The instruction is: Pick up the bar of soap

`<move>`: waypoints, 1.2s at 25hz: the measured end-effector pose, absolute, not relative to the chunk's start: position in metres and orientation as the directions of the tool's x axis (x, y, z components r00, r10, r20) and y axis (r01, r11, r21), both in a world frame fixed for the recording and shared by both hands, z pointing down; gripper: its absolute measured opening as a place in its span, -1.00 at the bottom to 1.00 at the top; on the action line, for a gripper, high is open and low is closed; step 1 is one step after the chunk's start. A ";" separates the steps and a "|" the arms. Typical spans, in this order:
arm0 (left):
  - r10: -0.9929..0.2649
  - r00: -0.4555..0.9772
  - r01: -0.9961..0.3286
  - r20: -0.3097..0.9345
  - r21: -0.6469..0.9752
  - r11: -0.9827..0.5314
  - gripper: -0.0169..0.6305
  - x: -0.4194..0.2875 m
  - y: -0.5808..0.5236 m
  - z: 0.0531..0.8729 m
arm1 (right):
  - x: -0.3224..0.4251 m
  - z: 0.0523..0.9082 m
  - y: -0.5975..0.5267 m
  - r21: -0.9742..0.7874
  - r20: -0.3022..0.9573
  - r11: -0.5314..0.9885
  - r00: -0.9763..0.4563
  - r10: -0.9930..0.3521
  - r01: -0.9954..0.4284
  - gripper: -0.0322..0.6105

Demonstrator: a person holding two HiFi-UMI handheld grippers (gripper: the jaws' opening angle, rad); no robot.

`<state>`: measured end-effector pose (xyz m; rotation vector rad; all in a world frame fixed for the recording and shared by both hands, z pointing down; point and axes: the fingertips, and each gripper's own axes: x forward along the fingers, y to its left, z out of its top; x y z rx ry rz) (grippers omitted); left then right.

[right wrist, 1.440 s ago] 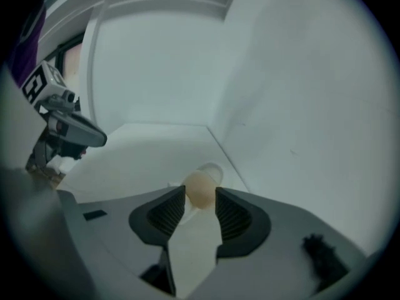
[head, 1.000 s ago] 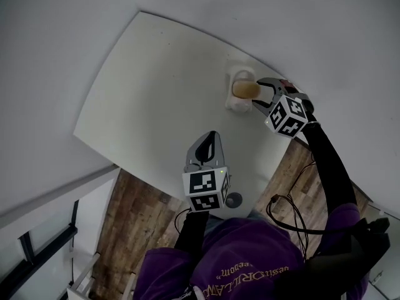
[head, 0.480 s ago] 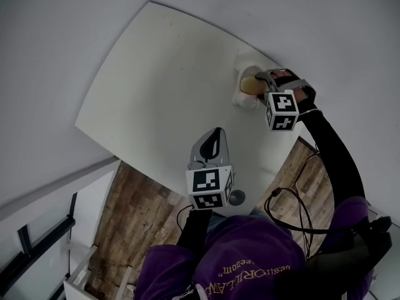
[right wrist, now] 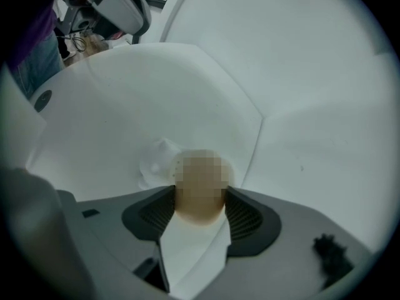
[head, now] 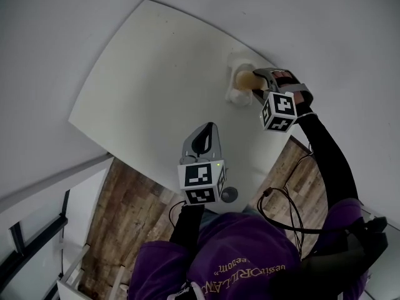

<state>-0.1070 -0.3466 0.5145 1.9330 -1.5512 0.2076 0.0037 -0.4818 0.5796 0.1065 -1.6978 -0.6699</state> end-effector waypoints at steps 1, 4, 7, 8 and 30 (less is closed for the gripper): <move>-0.821 0.288 -0.920 0.493 0.379 -0.095 -0.93 -0.108 -0.346 0.513 | 0.002 0.572 -0.484 0.506 0.856 0.821 -0.267 -0.442 0.264 -0.10; -0.831 0.274 -0.925 0.484 0.370 -0.090 -0.93 -0.111 -0.346 0.508 | -0.005 0.537 -0.489 0.594 0.783 0.787 -0.343 -0.519 0.166 -0.10; -0.848 0.257 -0.930 0.463 0.356 -0.087 -0.92 -0.113 -0.348 0.496 | -0.014 0.488 -0.487 0.667 0.668 0.745 -0.440 -0.601 -0.003 -0.10; -0.855 0.251 -0.931 0.453 0.355 -0.085 -0.93 -0.113 -0.347 0.491 | -0.016 0.471 -0.484 0.669 0.627 0.739 -0.475 -0.618 -0.079 -0.10; -0.975 0.221 -0.974 -0.002 0.050 -0.221 -0.93 -0.082 -0.321 0.285 | 0.018 0.221 -0.344 0.042 -0.191 0.650 -0.645 -0.740 -0.759 -0.10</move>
